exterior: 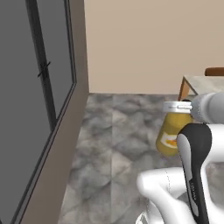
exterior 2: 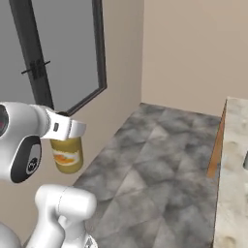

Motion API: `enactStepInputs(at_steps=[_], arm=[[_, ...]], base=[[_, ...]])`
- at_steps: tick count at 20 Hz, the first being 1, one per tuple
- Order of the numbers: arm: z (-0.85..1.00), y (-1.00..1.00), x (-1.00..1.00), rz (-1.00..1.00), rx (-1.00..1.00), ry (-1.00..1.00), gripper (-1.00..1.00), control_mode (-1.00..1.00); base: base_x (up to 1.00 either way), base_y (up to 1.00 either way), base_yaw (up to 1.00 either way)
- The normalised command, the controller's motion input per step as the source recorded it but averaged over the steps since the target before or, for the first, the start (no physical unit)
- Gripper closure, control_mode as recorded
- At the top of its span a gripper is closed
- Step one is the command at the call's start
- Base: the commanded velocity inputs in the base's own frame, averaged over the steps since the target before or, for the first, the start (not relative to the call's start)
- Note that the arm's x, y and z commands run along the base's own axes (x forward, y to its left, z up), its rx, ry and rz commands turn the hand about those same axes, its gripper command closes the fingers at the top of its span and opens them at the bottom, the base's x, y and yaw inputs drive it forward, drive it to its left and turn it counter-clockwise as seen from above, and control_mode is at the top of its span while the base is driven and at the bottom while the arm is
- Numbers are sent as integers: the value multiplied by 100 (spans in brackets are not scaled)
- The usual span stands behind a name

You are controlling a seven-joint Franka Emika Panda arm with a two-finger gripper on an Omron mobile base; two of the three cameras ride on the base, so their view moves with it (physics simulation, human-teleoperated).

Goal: Move the drinks to the dining counter.

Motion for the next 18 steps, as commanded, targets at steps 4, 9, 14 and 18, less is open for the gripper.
enactStepInputs(at_steps=[4,9,14,18], arm=[[0,0,0,0,0,0,100,100],[0,0,0,0,0,0,100,100],[0,0,0,0,0,0,100,100],[0,0,0,0,0,0,100,100]], base=[[100,33,-11],[100,23,-17],[100,9,-34],[100,12,-52]])
